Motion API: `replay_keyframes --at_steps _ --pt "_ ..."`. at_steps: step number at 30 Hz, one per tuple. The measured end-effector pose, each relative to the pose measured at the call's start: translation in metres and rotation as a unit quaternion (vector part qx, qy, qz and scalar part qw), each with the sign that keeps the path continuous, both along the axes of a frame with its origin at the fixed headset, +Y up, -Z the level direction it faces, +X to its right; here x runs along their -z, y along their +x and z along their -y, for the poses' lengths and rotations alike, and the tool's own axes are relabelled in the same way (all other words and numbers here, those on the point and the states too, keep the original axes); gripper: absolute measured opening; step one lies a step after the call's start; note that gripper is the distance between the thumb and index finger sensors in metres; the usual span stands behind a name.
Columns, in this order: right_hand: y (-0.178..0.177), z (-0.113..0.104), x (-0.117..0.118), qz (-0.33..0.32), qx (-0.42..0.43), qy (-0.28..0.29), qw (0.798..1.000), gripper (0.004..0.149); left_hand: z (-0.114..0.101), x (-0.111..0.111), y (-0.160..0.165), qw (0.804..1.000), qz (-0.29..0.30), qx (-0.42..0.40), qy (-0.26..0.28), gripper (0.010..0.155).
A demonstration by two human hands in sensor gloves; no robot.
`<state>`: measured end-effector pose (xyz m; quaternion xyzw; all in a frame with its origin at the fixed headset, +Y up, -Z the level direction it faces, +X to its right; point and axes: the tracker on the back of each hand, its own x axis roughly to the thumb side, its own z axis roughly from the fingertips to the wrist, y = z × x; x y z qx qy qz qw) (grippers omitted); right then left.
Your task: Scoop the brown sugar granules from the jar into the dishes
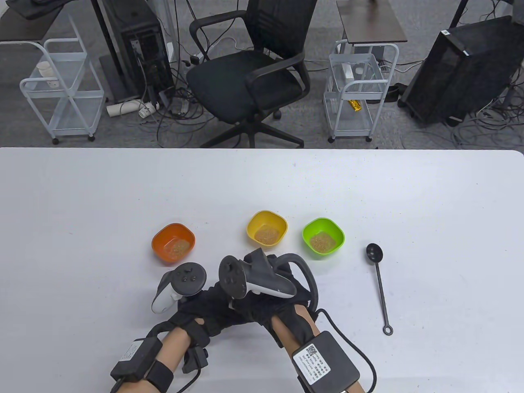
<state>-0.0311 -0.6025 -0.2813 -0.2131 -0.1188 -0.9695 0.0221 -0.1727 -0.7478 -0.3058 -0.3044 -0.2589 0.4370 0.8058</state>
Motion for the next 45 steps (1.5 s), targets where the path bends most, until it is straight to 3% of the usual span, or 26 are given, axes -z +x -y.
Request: replay_keyframes --at_steps 12,24,26,31,35,45 --pt "-0.009 0.009 0.004 -0.005 -0.033 -0.003 0.999 0.078 0.0 0.0 0.001 1.0 -0.004 0.007 0.008 0.113" --pt "-0.02 0.013 0.004 -0.001 -0.107 0.1 0.989 0.086 -0.001 0.0 0.001 1.0 -0.008 0.011 0.013 0.113" --pt "-0.02 0.011 0.004 0.001 -0.112 0.084 0.99 0.087 -0.001 0.0 0.001 1.0 -0.008 0.012 0.013 0.113" --pt "-0.016 0.005 0.004 -0.034 -0.132 -0.018 0.991 0.089 -0.001 -0.001 0.001 1.0 -0.008 0.012 0.013 0.113" --pt "-0.017 0.003 0.004 -0.042 -0.128 -0.008 0.991 0.082 -0.001 -0.001 0.001 1.0 -0.008 0.012 0.013 0.113" --pt "-0.024 0.01 0.003 -0.039 -0.137 0.047 0.989 0.084 -0.001 -0.001 0.001 1.0 -0.01 0.014 0.015 0.113"
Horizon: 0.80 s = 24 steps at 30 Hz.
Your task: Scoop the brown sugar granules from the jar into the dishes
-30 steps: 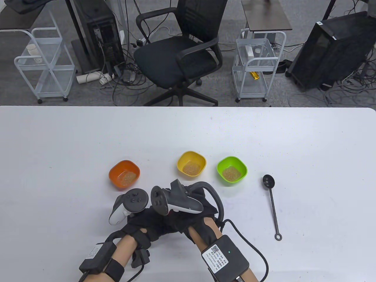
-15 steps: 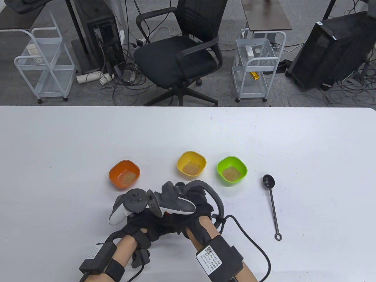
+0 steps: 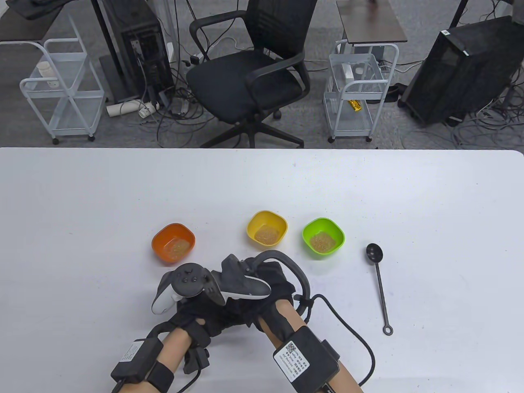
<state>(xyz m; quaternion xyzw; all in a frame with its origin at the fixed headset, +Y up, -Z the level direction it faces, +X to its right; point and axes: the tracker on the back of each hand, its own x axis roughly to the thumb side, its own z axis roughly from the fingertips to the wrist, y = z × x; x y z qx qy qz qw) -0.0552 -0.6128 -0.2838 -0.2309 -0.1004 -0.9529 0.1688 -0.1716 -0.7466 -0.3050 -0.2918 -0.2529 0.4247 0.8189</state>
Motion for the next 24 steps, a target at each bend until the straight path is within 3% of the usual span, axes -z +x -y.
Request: replay_keyframes --at_steps 3,5,7,11,19,22,24 --pt "-0.0016 -0.0006 -0.0009 0.003 -0.024 -0.002 1.0 0.085 0.0 -0.0001 -0.0005 1.0 0.0 -0.001 0.0 0.113" --pt "0.0 -0.0008 -0.0011 0.001 -0.033 -0.031 0.999 0.089 -0.0001 -0.0002 -0.0005 1.0 0.0 0.0 0.0 0.113" --pt "0.0007 0.0001 0.0008 -0.01 -0.018 -0.069 0.997 0.083 -0.0003 -0.0003 -0.0005 1.0 0.0 0.0 0.0 0.113" --pt "-0.0011 0.0001 0.0015 -0.019 -0.018 -0.032 0.999 0.079 -0.0007 -0.0006 -0.0004 1.0 -0.001 0.001 0.002 0.113" --pt "0.0004 0.0061 0.0025 0.003 0.007 0.016 1.0 0.087 -0.0009 -0.0006 -0.0004 1.0 -0.001 0.001 0.002 0.113" --pt "0.0049 0.0025 0.0027 -0.004 0.002 -0.018 1.0 0.09 -0.0009 -0.0006 -0.0005 1.0 -0.002 0.001 0.002 0.113" --pt "0.0069 0.0006 0.0025 -0.008 0.006 -0.07 0.997 0.088 -0.001 -0.0007 -0.0004 1.0 -0.002 0.001 0.002 0.113"
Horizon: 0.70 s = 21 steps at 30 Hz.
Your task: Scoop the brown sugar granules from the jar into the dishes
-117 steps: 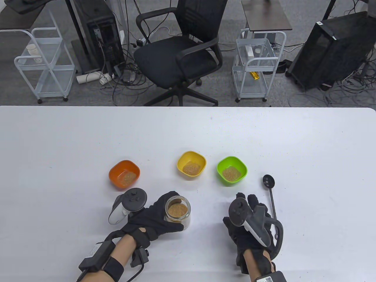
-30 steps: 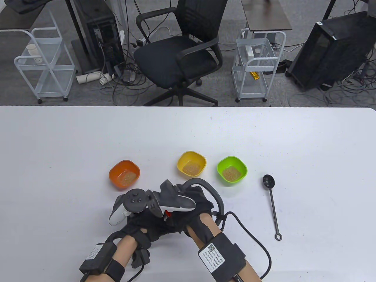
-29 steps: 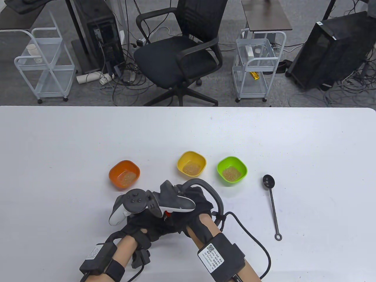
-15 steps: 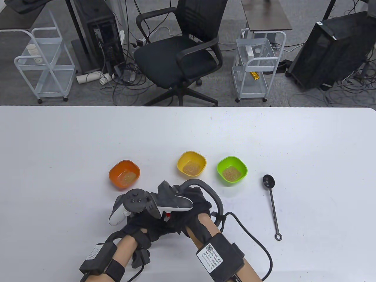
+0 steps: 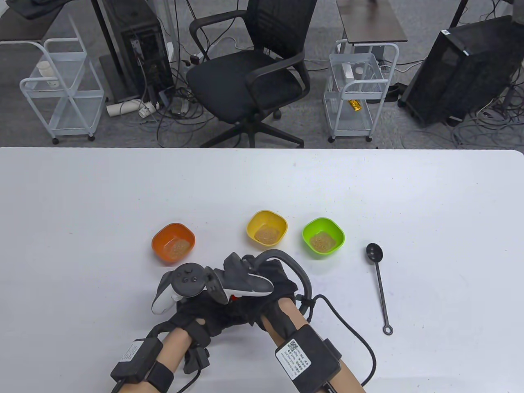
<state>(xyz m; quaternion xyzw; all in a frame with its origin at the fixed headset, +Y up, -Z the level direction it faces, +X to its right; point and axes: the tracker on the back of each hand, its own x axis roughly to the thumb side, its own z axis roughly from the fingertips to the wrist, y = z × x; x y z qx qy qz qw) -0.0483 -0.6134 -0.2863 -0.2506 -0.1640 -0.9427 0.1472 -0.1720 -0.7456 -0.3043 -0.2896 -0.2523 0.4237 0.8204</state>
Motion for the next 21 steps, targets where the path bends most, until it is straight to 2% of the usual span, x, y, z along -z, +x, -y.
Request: replay_keyframes --at_steps 5,12,15,19,21 --pt "-0.0018 -0.0004 -0.001 -0.011 -0.004 0.025 1.0 0.08 -0.0002 -0.0001 0.0001 1.0 -0.001 0.0 0.002 0.113" --pt "-0.0033 0.0027 -0.0014 0.013 0.011 0.065 0.998 0.084 -0.0005 -0.0002 -0.0001 1.0 -0.002 0.002 0.003 0.113" --pt "0.0002 0.0018 -0.0009 0.007 -0.004 0.048 0.999 0.088 -0.0007 -0.0002 0.0 1.0 -0.002 0.002 0.003 0.113" --pt "0.0015 0.004 -0.0001 -0.011 -0.009 -0.018 1.0 0.087 -0.0008 -0.0004 0.0001 1.0 -0.001 0.001 0.002 0.113" --pt "-0.0004 0.0027 0.0 -0.018 -0.01 -0.001 1.0 0.084 -0.001 -0.0006 0.0001 1.0 -0.002 0.002 0.002 0.113"
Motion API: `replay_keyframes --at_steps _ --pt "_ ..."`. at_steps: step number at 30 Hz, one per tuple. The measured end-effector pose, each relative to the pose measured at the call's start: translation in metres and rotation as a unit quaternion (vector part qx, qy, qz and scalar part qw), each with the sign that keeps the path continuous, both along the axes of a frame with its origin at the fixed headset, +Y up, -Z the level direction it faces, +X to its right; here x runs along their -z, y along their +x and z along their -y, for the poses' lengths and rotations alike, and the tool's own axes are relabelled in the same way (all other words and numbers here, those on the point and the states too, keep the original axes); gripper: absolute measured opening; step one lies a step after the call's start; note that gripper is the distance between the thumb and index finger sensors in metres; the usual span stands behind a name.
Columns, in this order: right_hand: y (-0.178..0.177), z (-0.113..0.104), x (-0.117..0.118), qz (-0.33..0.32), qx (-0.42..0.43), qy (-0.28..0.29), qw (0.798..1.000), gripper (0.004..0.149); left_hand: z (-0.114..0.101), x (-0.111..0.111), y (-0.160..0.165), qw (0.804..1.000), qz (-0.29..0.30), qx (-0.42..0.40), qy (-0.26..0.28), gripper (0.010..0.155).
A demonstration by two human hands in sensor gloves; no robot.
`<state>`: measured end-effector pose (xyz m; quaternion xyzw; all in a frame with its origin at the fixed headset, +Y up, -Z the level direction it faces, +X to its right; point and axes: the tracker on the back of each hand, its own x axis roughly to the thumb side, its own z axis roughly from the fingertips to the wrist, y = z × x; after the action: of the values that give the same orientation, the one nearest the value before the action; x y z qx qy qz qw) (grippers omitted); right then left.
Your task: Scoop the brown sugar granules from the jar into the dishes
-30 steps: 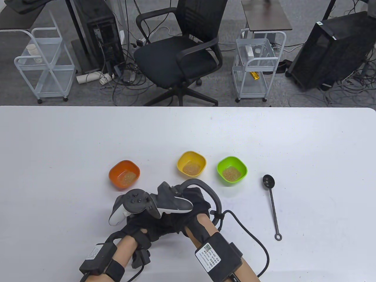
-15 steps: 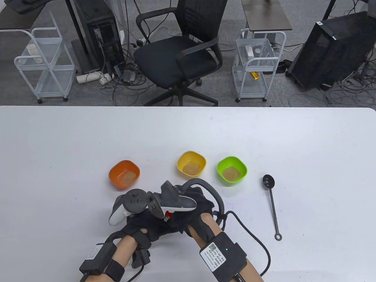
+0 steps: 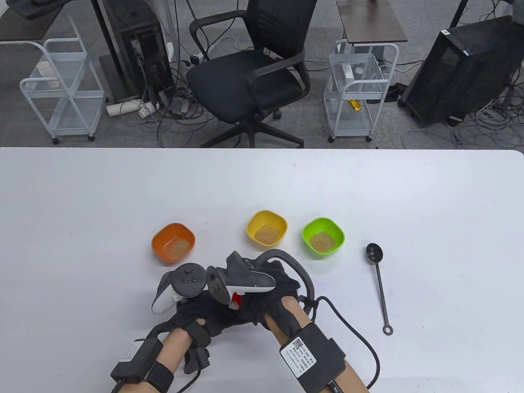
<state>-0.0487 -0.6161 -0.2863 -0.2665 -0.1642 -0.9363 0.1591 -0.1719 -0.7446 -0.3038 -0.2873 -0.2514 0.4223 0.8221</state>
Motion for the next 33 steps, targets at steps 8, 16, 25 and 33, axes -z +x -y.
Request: replay_keyframes --at_steps 8,16,25,33 --pt "-0.004 0.001 0.0 -0.005 0.01 0.043 0.999 0.08 -0.001 -0.001 0.0 1.0 -0.003 0.005 0.007 0.112" --pt "0.003 0.003 0.001 0.021 0.006 0.007 1.0 0.089 -0.001 -0.001 0.0 1.0 -0.003 0.007 0.007 0.113" --pt "0.008 0.005 0.0 0.002 0.053 0.051 0.997 0.085 -0.001 -0.002 0.0 1.0 -0.006 0.011 0.013 0.113" --pt "0.028 0.008 -0.001 0.028 0.105 0.024 0.994 0.09 -0.013 -0.008 -0.008 0.998 -0.005 0.034 0.055 0.113"
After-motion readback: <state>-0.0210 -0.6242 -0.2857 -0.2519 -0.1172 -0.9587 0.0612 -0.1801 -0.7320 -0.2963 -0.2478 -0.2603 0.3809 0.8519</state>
